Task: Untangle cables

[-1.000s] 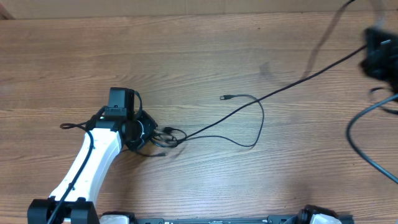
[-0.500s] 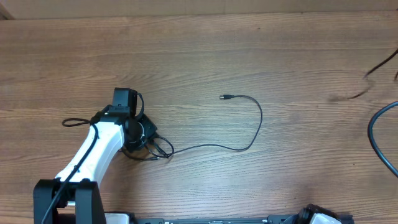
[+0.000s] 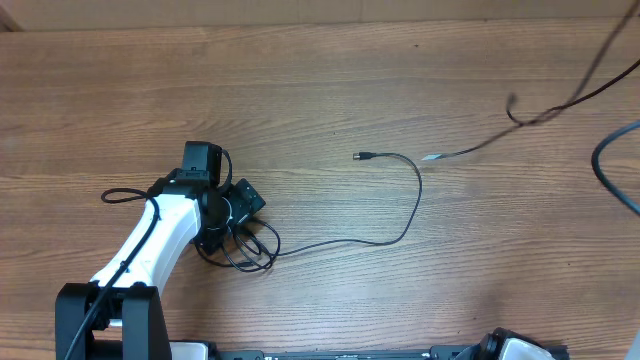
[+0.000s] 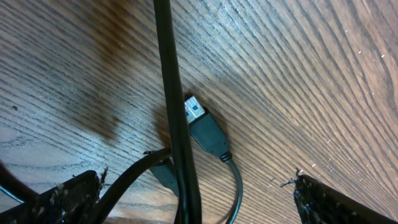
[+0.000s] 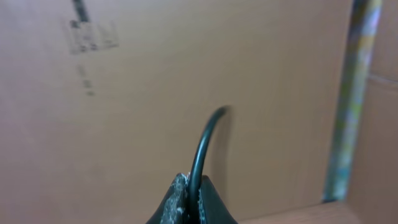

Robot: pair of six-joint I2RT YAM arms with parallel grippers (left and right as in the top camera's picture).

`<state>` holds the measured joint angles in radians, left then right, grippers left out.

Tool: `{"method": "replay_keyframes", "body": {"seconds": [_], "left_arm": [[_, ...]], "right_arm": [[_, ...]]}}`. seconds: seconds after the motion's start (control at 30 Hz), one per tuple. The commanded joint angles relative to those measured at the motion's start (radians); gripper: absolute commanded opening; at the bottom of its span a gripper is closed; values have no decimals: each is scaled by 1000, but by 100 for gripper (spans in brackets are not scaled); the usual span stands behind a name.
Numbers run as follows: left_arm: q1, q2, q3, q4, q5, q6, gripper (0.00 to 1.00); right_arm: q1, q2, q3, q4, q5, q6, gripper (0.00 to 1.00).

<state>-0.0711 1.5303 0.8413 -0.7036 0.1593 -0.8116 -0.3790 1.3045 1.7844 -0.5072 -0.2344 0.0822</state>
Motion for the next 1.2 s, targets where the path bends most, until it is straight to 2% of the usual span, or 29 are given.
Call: {"method": "replay_keyframes", "body": {"seconds": [0.0, 0.1, 0.2, 0.3, 0.43, 0.6, 0.77, 0.9, 1.1, 1.17], "left_arm": [[5, 6, -2, 1, -13, 4, 100], [5, 6, -2, 1, -13, 4, 100], [5, 6, -2, 1, -13, 4, 100], [5, 6, -2, 1, -13, 4, 100], [5, 6, -2, 1, -12, 4, 100], [5, 6, -2, 1, -13, 4, 100], [5, 6, -2, 1, -13, 4, 99], [5, 6, -2, 1, -13, 4, 100], [5, 6, -2, 1, -13, 4, 99], [5, 6, -2, 1, -13, 4, 100]], "right_arm": [[-2, 66, 18, 45, 159, -92, 4], [-5, 141, 18, 138, 373, -92, 4], [-18, 210, 18, 311, 583, -95, 4], [-38, 254, 18, 473, 596, -162, 4], [-77, 313, 18, 564, 596, -185, 4], [-150, 451, 18, 468, 508, -177, 4], [-173, 624, 18, 271, 321, -65, 4], [-172, 757, 18, 181, 274, 14, 4], [-172, 821, 18, 164, 232, 35, 5], [-172, 821, 18, 195, 232, 35, 10]]}}
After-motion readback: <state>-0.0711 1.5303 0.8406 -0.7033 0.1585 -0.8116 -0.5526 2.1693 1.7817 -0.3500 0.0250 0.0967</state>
